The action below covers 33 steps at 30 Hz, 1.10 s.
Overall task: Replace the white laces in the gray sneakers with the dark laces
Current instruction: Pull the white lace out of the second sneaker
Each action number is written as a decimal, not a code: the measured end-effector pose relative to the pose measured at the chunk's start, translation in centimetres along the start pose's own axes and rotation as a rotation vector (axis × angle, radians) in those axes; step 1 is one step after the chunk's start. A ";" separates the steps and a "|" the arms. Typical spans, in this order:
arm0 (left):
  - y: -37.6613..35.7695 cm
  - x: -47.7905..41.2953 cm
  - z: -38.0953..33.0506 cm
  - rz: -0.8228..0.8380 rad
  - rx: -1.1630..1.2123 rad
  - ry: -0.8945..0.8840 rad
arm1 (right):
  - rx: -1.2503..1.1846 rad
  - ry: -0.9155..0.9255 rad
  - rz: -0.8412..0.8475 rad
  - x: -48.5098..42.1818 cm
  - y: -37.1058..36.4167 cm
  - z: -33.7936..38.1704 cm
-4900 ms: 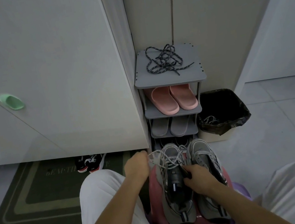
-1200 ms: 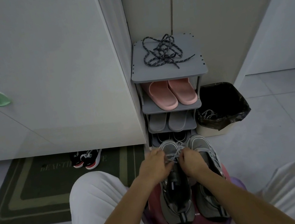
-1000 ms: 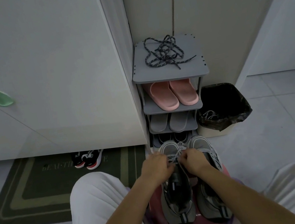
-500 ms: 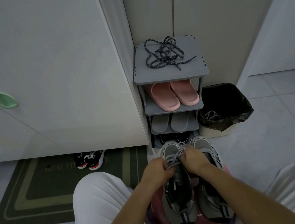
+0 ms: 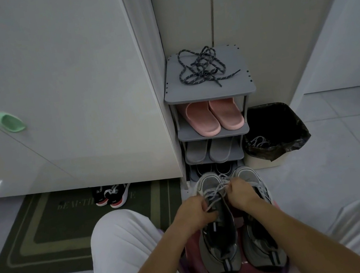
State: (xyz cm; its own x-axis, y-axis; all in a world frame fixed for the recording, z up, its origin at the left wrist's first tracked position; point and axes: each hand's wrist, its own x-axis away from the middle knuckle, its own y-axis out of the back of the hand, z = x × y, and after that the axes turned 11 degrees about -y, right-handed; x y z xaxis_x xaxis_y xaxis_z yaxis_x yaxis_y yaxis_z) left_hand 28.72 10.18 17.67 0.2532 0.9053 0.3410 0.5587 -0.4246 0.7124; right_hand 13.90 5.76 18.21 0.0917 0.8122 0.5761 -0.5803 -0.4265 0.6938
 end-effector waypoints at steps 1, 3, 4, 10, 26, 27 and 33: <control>-0.1 0.1 0.1 -0.017 0.018 0.002 | -0.031 -0.009 0.004 0.0 -0.1 -0.1; -0.2 0.4 0.2 -0.052 0.076 0.010 | -0.020 -0.009 0.040 -0.1 -0.2 -0.4; -0.3 0.5 0.3 -0.061 0.101 0.006 | 0.007 -0.010 0.051 -0.1 -0.3 -0.5; -0.4 0.8 0.4 -0.075 0.135 -0.051 | -0.028 0.009 0.014 0.5 -0.1 -0.3; -1.1 0.6 0.9 -0.098 0.155 0.024 | -0.306 -0.175 0.028 0.6 0.7 -0.2; -1.1 0.6 0.9 -0.098 0.147 0.023 | -0.363 -0.193 0.028 0.3 0.7 -0.3; -1.0 0.6 0.8 -0.095 0.144 0.027 | -0.187 -0.081 0.070 0.9 0.2 -0.4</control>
State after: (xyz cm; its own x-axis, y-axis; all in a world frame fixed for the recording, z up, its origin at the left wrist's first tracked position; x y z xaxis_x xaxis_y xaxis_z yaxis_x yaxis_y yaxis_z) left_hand 28.97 11.17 16.71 0.1736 0.9400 0.2938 0.6872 -0.3293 0.6475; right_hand 13.51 6.55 18.72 0.1065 0.7453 0.6582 -0.7272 -0.3931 0.5628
